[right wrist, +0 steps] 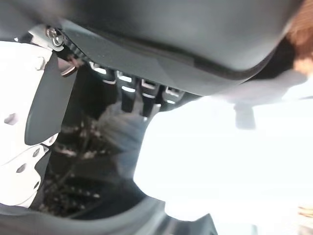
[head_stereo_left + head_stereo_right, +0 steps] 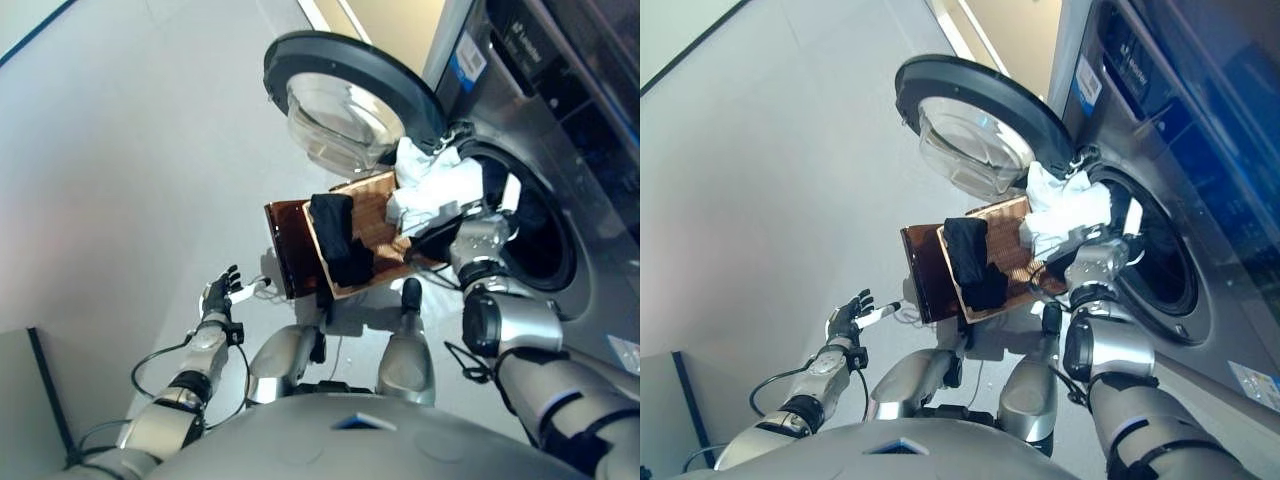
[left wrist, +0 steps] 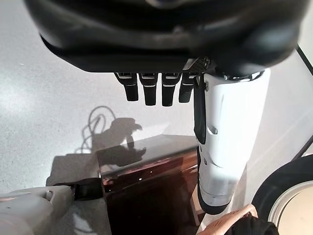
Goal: Pick up the clothes and place them into the washing machine
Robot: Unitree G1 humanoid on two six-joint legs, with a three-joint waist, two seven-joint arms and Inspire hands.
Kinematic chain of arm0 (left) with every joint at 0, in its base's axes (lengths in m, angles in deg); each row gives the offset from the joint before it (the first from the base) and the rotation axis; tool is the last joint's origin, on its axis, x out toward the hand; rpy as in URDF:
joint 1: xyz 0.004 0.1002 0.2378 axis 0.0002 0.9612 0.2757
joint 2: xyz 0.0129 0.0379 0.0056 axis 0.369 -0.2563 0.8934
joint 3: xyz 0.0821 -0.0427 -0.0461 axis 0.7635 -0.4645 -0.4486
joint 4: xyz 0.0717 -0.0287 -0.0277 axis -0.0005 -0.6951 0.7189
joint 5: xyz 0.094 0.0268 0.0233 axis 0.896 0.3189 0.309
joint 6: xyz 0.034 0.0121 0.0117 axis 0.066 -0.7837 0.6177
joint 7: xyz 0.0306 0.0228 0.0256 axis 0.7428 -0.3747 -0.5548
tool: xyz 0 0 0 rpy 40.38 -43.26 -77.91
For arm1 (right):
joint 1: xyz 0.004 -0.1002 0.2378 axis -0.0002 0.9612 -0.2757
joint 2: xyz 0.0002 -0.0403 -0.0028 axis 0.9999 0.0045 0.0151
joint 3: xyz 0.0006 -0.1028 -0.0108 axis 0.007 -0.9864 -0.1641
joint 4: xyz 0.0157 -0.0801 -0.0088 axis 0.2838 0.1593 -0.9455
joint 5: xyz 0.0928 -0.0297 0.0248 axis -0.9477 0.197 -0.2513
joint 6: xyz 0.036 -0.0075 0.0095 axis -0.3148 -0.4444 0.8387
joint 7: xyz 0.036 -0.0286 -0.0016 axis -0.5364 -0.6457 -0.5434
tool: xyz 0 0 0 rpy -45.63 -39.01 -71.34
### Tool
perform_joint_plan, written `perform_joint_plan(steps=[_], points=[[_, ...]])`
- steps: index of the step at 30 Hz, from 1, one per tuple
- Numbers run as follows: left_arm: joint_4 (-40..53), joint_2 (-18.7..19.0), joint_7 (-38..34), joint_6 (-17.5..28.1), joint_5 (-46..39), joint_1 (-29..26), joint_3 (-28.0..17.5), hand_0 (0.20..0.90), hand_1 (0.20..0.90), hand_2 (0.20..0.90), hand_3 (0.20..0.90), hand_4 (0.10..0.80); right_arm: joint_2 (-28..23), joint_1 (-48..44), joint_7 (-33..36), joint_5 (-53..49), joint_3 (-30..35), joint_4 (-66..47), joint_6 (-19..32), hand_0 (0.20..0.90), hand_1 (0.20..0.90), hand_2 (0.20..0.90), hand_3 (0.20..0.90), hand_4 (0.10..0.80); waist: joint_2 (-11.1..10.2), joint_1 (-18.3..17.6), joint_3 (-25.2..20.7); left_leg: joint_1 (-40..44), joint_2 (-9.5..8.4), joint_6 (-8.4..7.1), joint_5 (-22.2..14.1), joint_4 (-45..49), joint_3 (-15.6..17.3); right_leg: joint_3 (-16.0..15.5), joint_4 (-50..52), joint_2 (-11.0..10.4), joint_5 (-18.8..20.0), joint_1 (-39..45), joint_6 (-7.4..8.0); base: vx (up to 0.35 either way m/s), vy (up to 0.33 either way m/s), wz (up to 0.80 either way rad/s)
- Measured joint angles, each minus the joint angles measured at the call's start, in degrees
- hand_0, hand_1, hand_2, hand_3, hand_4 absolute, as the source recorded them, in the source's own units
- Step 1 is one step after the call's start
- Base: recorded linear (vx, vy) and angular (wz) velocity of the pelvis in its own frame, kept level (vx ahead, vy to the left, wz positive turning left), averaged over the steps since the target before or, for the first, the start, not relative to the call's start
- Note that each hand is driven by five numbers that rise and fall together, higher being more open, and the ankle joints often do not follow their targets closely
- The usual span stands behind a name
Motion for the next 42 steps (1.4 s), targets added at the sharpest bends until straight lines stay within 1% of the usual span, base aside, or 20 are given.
perform_joint_plan(steps=[5, 8, 10, 11, 12, 14, 16, 17, 19, 20, 23, 24, 25, 28, 31, 32, 33, 36, 39, 42], points=[[-1.15, 0.51, -0.15, -0.54, 1.1, 0.64, -0.4, 0.9, 0.9, 0.9, 0.9, 0.8, 4.68, 5.1, -1.79, 0.15, -3.64, 0.06, -0.24, 0.9, 0.9, 0.9, 0.9, 0.8, -3.42, 0.84, -2.01, 1.45, 1.4, -0.65, -0.34, 0.0, -0.45, -0.69, -0.01, 1.38, -0.66, 1.46, -0.99, 0.036, -0.026, -0.01], [-1.33, 0.62, -0.12, -0.54, 1.91, 0.21, -0.36, 0.9, 0.9, 0.9, 0.9, 0.8, 5.76, 5.67, -1.82, 3.47, -5.06, 2.67, -2.63, 0.9, 0.9, 0.9, 0.9, 0.8, -4.8, 1.45, -2.87, 1.61, 1.74, -1.07, -0.22, 0.01, -1.23, -1.37, -0.01, 1.73, -0.79, 2.29, -1.24, -0.008, -0.041, 0.16], [-1.47, 1.3, -0.27, -0.56, 2.37, -0.05, -0.36, 0.9, 0.9, 0.9, 0.9, 0.8, 4.58, 5.03, -1.21, 7.88, -8.37, 6.1, -4.25, 0.9, 0.9, 0.9, 0.9, 0.8, -5.38, 1.84, -3.24, 1.45, 1.84, -1.16, -0.19, 0.0, -1.76, -2.11, -0.01, 1.79, -0.98, 2.43, -1.51, -0.014, -0.05, 0.14], [-2.84, 2.09, -0.8, -0.72, 3.41, -0.72, -0.35, 0.9, 0.9, 0.9, 0.9, 0.8, 3.5, 4.93, 1.7, 15.16, -13.66, 6.79, -6.71, 0.9, 0.9, 0.9, 0.9, 0.8, -5.74, 2.67, -3.38, 1.41, 1.99, -1.21, -0.16, 0.0, -1.86, -2.25, -0.01, 1.93, -0.99, 2.4, -1.53, -0.006, -0.021, 0.04], [-3.09, 2.52, -1.02, -0.86, 3.58, -1.04, -0.41, 0.9, 0.9, 0.9, 0.9, 0.8, 3.34, 4.89, 2.15, 18.55, -14.34, 6.29, -7.88, 0.9, 0.9, 0.9, 0.9, 0.8, -5.96, 2.74, -3.44, 1.4, 2.08, -1.23, -0.16, 0.0, -1.89, -2.28, 0.0, 2.06, -0.99, 2.4, -1.54, -0.006, -0.035, 0.01], [-3.66, 3.59, -1.12, -1.03, 3.94, -0.71, -0.86, 0.9, 0.9, 0.9, 0.9, 0.8, 2.26, 5.06, 2.95, 26.96, -19.11, 3.94, -10.76, 0.9, 0.9, 0.9, 0.9, 0.8, -6.23, 2.75, -3.48, 1.38, 2.22, -1.26, -0.15, 0.0, -1.91, -2.31, 0.0, 2.22, -1.0, 2.4, -1.6, 0.026, -0.046, -0.01], [-3.61, 4.22, -1.08, -1.16, 4.86, -0.15, -2.78, 0.9, 0.9, 0.9, 0.9, 0.8, 0.38, 6.37, 2.62, 34.21, -24.02, -1.04, -13.71, 0.9, 0.9, 0.9, 0.9, 0.8, -6.91, 2.8, -3.45, 1.35, 2.34, -1.33, -0.18, 0.0, -1.94, -2.32, 0.0, 2.37, -1.04, 2.39, -1.66, 0.034, -0.03, 0.01], [-3.68, 4.56, -1.11, -1.32, 4.87, -0.11, -3.31, 0.9, 0.9, 0.9, 0.9, 0.8, 0.04, 6.5, 1.74, 37.25, -24.83, -1.32, -13.83, 0.9, 0.9, 0.9, 0.9, 0.8, -7.29, 2.81, -3.54, 1.36, 2.4, -1.36, -0.19, 0.0, -1.93, -2.3, 0.0, 2.41, -1.08, 2.4, -1.73, 0.052, -0.023, 0.01], [-3.71, 5.42, -0.84, -1.6, 5.02, 0.39, -5.07, 0.9, 0.9, 0.9, 0.9, 0.8, -1.01, 7.24, 0.08, 42.01, -26.33, -2.95, -15.34, 0.9, 0.9, 0.9, 0.9, 0.8, -9.05, 2.56, -3.86, 1.44, 2.56, -1.55, -0.33, 0.0, -1.9, -2.29, 0.0, 2.61, -1.13, 2.43, -1.81, 0.052, -0.024, -0.01], [-3.79, 6.44, -0.77, -1.63, 5.2, 0.43, -5.88, 0.9, 0.9, 0.9, 0.9, 0.8, -1.41, 7.61, -1.12, 44.95, -26.61, -3.21, -16.02, 0.9, 0.9, 0.9, 0.9, 0.8, -10.5, 2.83, -4.04, 1.44, 2.7, -1.54, -0.31, 0.01, -1.89, -2.23, 0.01, 2.71, -1.15, 2.45, -1.86, 0.039, -0.019, -0.01], [-4.37, 7.93, -0.4, -2.07, 5.66, 0.32, -6.9, 0.9, 0.9, 0.9, 0.9, 0.8, -2.17, 8.02, -3.01, 49.03, -27.01, -2.32, -16.94, 0.9, 0.9, 0.9, 0.9, 0.8, -13.42, 2.59, -4.54, 1.54, 2.84, -1.49, -0.3, 0.01, -1.84, -2.22, 0.0, 2.85, -1.16, 2.47, -1.88, 0.059, -0.033, -0.02], [-4.41, 8.21, -0.09, -2.12, 5.8, 0.17, -7.0, 0.9, 0.9, 0.9, 0.9, 0.8, -2.99, 8.03, -3.77, 50.46, -28.23, -2.7, -17.61, 0.9, 0.9, 0.9, 0.9, 0.8, -13.94, 2.48, -4.58, 1.59, 2.86, -1.49, -0.3, 0.01, -1.81, -2.21, 0.01, 2.87, -1.16, 2.5, -1.88, 0.069, -0.054, -0.02], [-4.41, 8.69, 0.66, -2.2, 6.18, 0.15, -7.03, 0.9, 0.9, 0.9, 0.9, 0.8, -5.55, 8.26, -6.09, 54.07, -32.86, -3.95, -18.37, 0.9, 0.9, 0.9, 0.9, 0.8, -14.64, 2.54, -4.65, 1.69, 2.9, -1.5, -0.31, 0.01, -1.78, -2.18, 0.01, 2.9, -1.15, 2.58, -1.89, 0.033, -0.029, -0.01], [-4.26, 9.05, 2.06, -2.21, 6.95, 0.45, -7.24, 0.9, 0.9, 0.9, 0.9, 0.8, -8.41, 8.76, -9.55, 60.66, -34.69, -5.78, -18.93, 0.9, 0.9, 0.9, 0.9, 0.8, -15.64, 2.57, -4.73, 3.45, 3.23, -1.97, -0.84, 0.0, -1.54, -2.16, 0.0, 3.2, -1.18, 4.21, -1.93, 0.03, -0.047, -0.06], [-4.23, 9.26, 3.09, -2.26, 7.34, 0.54, -7.35, 0.9, 0.9, 0.9, 0.9, 0.8, -11.33, 9.55, -12.24, 66.43, -38.57, -10.03, -18.55, 0.9, 0.9, 0.9, 0.9, 0.8, -16.73, 2.53, -5.23, 3.81, 3.67, -2.28, -1.12, -0.02, -1.12, -2.1, -0.01, 3.54, -1.38, 4.41, -2.19, 0.036, -0.047, -0.09], [-3.98, 9.32, 3.58, -2.31, 7.93, 0.55, -7.54, 0.9, 0.9, 0.9, 0.9, 0.8, -14.06, 10.31, -13.4, 71.08, -43.05, -13.98, -18.64, 0.9, 0.9, 0.9, 0.9, 0.8, -17.15, 2.63, -5.32, 3.8, 3.87, -2.32, -1.09, -0.02, -1.1, -2.07, -0.01, 3.74, -1.36, 4.38, -2.23, 0.014, -0.021, -0.03], [-3.99, 9.37, 3.83, -2.32, 8.16, 0.89, -7.55, 0.9, 0.9, 0.9, 0.9, 0.8, -14.92, 10.6, -13.83, 72.93, -44.06, -15.32, -18.39, 0.9, 0.9, 0.9, 0.9, 0.8, -17.47, 2.5, -5.5, 3.86, 4.0, -2.35, -1.08, -0.02, -1.08, -2.05, -0.01, 3.86, -1.35, 4.39, -2.23, 0.021, -0.035, -0.03], [-3.61, 9.86, 4.64, -2.39, 8.93, 2.22, -7.58, 0.9, 0.9, 0.9, 0.9, 0.8, -18.32, 11.98, -15.04, 80.91, -46.99, -20.92, -17.01, 0.9, 0.9, 0.9, 0.9, 0.8, -18.68, 2.46, -6.35, 3.89, 4.38, -2.53, -1.14, -0.02, -1.01, -1.95, -0.02, 4.3, -1.63, 4.38, -2.67, 0.017, -0.042, -0.03], [-3.31, 10.06, 5.79, -2.43, 9.91, 3.12, -7.67, 0.9, 0.9, 0.9, 0.9, 0.8, -23.07, 13.27, -16.87, 88.39, -49.95, -25.18, -13.01, 0.9, 0.9, 0.9, 0.9, 0.8, -18.96, 2.86, -6.51, 3.89, 4.42, -2.54, -1.14, -0.01, -1.2, -2.04, -0.02, 4.34, -1.62, 4.52, -2.7, 0.012, -0.042, 0.03], [-3.34, 10.81, 6.72, -2.43, 10.7, 3.55, -7.86, 0.9, 0.9, 0.9, 0.9, 0.8, -23.85, 13.49, -17.66, 94.24, -52.66, -25.53, -11.57, 0.9, 0.9, 0.9, 0.9, 0.8, -19.28, 2.96, -6.71, 3.77, 4.51, -2.55, -1.13, -0.01, -1.59, -2.13, -0.02, 4.48, -1.62, 4.55, -2.7, 0.002, -0.041, 0.06]])
